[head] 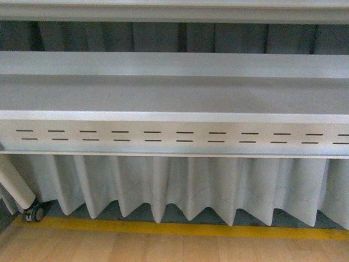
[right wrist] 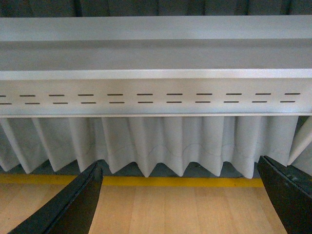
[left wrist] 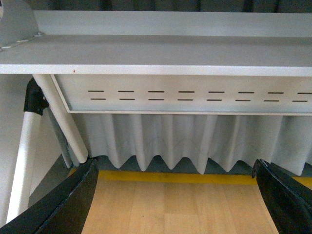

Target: Wind up and store yellow beetle toy

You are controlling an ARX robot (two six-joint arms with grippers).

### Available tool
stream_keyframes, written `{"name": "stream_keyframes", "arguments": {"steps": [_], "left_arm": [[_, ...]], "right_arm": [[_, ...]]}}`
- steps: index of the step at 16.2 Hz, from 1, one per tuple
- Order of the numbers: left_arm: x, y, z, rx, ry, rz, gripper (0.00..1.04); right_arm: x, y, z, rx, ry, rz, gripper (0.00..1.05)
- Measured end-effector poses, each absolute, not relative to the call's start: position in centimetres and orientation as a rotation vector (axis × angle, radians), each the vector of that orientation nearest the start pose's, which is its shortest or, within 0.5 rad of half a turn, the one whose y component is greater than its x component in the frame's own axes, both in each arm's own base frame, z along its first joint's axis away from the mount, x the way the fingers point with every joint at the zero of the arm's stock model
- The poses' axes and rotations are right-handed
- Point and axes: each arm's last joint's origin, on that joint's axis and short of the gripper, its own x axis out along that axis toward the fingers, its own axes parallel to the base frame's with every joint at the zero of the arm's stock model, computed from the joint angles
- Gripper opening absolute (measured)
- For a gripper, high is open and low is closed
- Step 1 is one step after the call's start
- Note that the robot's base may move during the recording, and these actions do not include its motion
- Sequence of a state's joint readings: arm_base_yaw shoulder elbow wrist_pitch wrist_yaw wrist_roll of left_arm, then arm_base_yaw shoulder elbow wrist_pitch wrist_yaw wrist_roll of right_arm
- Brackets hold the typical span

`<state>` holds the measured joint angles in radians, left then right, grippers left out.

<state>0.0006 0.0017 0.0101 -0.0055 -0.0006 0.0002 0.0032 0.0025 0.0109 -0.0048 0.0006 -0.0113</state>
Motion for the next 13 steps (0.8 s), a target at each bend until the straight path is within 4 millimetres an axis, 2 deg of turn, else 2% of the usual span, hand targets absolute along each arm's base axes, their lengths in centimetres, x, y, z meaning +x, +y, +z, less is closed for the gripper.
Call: {"name": "stream_keyframes", "arguments": {"steps": [13], "left_arm": [[9.72, 0.01, 16.63, 0.000, -0.003, 0.001, 0.98]], "right_arm": [[9.72, 0.03, 16.66, -0.011, -0.004, 0.003, 0.98]]}}
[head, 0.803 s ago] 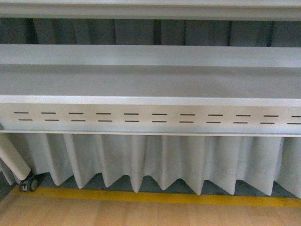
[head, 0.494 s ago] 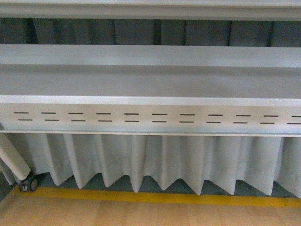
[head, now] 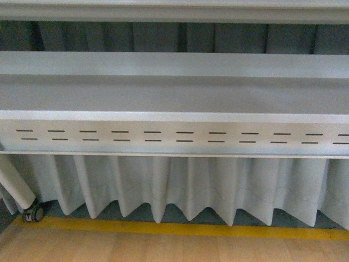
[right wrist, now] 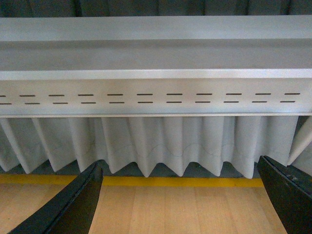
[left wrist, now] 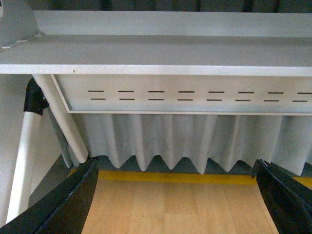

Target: Wind up and store yellow beetle toy

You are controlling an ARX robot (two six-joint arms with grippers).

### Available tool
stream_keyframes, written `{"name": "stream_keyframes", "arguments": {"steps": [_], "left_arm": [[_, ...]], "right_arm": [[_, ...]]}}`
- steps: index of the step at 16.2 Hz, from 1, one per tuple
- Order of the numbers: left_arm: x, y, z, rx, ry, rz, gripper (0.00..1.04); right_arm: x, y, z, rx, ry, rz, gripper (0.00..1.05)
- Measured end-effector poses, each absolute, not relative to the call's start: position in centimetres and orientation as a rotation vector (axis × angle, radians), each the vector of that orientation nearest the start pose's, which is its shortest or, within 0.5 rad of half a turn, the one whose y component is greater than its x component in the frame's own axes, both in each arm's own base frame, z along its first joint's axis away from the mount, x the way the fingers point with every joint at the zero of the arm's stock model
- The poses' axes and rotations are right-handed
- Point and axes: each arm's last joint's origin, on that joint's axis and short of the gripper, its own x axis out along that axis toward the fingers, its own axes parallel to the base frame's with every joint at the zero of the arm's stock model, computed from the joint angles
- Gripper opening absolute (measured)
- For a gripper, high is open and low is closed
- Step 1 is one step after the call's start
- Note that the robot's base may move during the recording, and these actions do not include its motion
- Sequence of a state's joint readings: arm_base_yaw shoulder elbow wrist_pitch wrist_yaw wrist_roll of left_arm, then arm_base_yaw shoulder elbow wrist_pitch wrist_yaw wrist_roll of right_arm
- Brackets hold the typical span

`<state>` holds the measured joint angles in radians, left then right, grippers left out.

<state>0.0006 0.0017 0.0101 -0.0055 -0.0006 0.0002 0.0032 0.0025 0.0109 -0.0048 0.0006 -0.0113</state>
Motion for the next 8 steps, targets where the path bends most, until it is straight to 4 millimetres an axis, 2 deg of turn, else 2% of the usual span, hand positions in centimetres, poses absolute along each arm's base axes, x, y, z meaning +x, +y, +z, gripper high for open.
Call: {"name": "stream_keyframes", "arguments": {"steps": [8], "left_arm": [[9.72, 0.01, 16.63, 0.000, -0.003, 0.001, 0.98]], "right_arm": [[9.72, 0.03, 16.66, -0.011, -0.004, 0.003, 0.98]]}}
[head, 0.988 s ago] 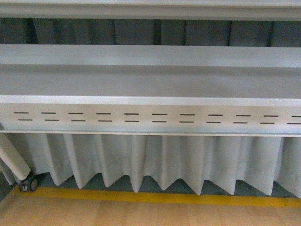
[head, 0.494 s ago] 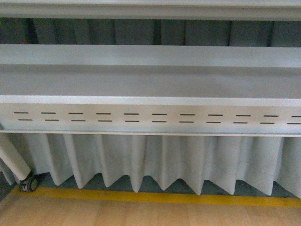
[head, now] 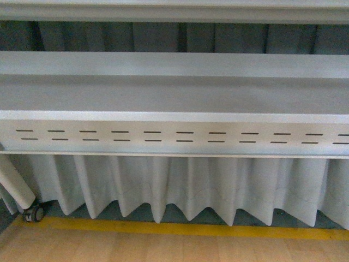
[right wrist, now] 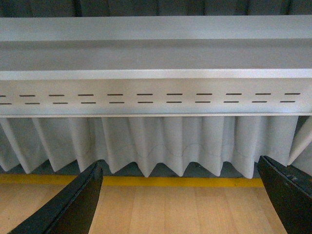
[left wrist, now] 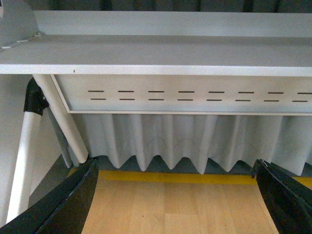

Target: Wind up and store yellow beetle toy

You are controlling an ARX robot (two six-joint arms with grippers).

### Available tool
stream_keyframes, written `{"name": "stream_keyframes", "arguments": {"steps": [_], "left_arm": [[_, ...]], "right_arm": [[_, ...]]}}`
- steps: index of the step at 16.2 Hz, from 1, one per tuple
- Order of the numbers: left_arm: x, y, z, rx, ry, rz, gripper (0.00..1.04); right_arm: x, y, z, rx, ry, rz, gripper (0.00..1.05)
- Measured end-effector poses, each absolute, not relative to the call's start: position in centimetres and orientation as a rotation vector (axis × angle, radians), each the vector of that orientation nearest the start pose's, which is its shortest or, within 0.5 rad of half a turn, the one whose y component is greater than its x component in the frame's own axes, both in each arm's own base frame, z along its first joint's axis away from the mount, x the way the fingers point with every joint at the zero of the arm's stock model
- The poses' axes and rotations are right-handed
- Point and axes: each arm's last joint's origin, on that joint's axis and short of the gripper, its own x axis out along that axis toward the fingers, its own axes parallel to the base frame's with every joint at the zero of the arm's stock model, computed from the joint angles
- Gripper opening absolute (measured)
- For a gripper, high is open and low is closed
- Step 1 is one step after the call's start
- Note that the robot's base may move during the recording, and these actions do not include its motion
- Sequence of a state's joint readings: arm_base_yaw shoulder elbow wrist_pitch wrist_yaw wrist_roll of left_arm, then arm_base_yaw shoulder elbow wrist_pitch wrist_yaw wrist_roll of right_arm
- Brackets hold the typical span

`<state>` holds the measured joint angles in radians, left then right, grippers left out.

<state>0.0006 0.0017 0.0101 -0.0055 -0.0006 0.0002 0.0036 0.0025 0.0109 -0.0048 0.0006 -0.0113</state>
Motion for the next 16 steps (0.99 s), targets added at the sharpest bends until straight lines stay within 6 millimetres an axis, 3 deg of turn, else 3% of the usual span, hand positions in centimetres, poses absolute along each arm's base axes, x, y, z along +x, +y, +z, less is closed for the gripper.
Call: {"name": "stream_keyframes", "arguments": {"steps": [16], "left_arm": [[9.72, 0.01, 16.64, 0.001, -0.004, 0.000, 0.98]], "right_arm": [[9.72, 0.03, 16.66, -0.010, -0.004, 0.003, 0.98]]}}
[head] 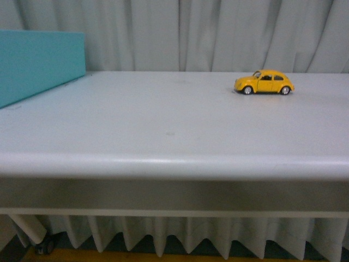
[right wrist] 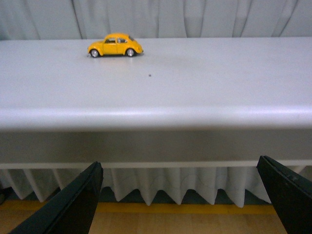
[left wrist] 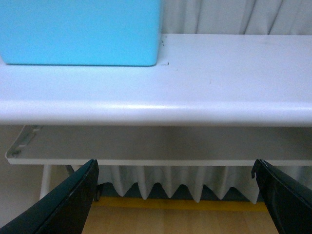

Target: Wind up and store yellow beetle toy

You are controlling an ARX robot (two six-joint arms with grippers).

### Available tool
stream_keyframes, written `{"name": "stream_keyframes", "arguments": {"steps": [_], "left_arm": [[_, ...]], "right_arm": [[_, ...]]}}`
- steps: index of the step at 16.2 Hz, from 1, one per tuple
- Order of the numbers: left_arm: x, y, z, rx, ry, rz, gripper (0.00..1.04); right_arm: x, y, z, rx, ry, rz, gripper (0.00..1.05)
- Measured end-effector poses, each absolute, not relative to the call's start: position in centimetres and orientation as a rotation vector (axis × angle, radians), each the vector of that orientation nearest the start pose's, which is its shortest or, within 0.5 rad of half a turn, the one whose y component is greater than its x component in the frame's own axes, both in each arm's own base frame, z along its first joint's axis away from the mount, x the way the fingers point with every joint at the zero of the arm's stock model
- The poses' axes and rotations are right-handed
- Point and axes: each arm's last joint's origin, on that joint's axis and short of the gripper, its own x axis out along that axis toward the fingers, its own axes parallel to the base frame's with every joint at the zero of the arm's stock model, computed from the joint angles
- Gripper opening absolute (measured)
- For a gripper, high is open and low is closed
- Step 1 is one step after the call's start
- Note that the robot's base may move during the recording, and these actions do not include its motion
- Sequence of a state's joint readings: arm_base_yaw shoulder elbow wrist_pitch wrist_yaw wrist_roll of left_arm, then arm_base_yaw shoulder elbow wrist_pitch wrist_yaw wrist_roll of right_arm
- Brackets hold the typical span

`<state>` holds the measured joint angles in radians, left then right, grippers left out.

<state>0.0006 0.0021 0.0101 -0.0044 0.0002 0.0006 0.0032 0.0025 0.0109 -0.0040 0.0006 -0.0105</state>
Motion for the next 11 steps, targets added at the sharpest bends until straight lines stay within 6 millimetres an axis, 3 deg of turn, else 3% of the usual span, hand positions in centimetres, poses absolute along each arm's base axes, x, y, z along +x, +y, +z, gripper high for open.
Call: {"name": "stream_keyframes", "arguments": {"steps": [11], "left_arm": [[9.72, 0.01, 16.65, -0.001, -0.005, 0.002, 0.98]], "right_arm": [[9.72, 0.03, 16.65, -0.010, -0.003, 0.003, 0.98]]}}
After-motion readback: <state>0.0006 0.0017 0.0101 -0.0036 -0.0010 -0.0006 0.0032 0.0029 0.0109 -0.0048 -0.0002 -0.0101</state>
